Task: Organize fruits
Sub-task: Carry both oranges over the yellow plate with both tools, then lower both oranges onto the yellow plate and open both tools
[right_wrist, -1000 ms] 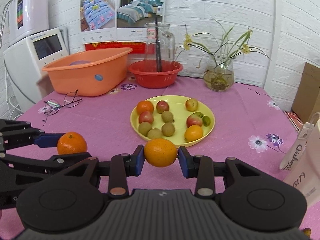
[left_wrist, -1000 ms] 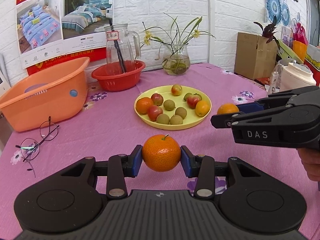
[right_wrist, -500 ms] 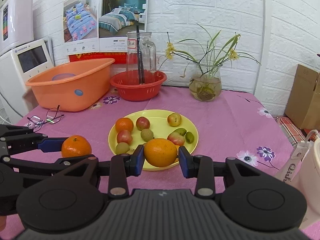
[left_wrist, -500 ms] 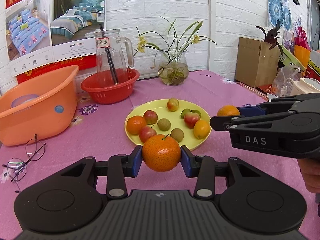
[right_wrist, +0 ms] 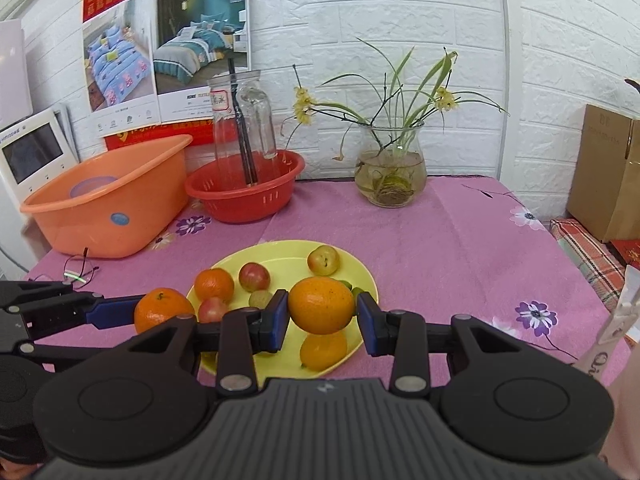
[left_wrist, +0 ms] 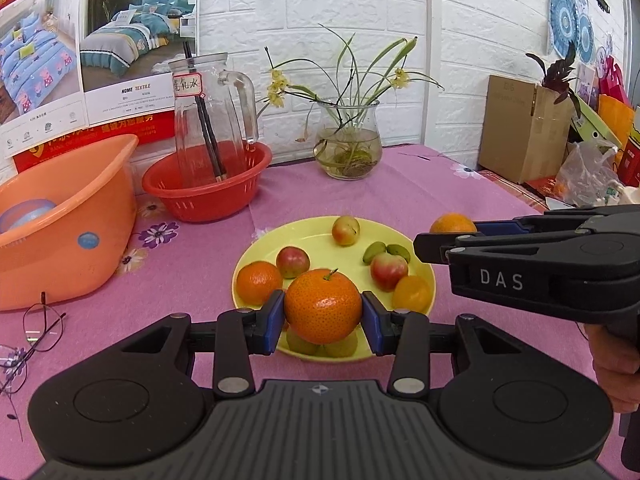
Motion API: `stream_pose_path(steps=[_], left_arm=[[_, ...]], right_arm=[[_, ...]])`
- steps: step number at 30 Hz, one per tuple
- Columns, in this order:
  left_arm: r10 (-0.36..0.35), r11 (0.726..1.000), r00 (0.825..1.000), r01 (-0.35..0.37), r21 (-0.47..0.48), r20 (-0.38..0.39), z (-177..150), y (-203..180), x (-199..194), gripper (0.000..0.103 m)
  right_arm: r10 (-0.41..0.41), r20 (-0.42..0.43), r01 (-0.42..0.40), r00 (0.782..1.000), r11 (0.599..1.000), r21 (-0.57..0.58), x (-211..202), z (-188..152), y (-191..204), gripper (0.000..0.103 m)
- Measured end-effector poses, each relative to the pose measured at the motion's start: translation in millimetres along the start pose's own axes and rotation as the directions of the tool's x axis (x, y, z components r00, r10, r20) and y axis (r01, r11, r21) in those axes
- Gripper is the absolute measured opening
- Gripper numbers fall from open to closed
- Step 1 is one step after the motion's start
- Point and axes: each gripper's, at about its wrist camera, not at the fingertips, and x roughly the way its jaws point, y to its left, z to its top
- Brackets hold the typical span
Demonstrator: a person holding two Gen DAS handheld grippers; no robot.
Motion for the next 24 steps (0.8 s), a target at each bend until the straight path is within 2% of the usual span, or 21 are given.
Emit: stream_pose_path(steps=[7,15,24], left_arm=[[-0.011,1.000,1.000,0.012,0.004,-0.015,5.1,-0.8,24.2,0.038],[-0.010,1.000,0.999,0.010,0.002,-0.052,2.8,2.3,52.2,0.038],[-0.026,0.999,0.999,0.026,0.019,-0.036,4.2,1.7,61.4,0.038]], right_arm=[[-0.005,-0.028,0.007,1.000,0.998,0.067,28.4,12.5,-9.4,0.067],[-0.001,-0.064,0.006,0.998,0.998,0.067,56.9,11.2,-8.1,0.067],[0.004,-0.076,0.000,0.997,0.999,0.047,73.7,10.0,-4.1,0.067]])
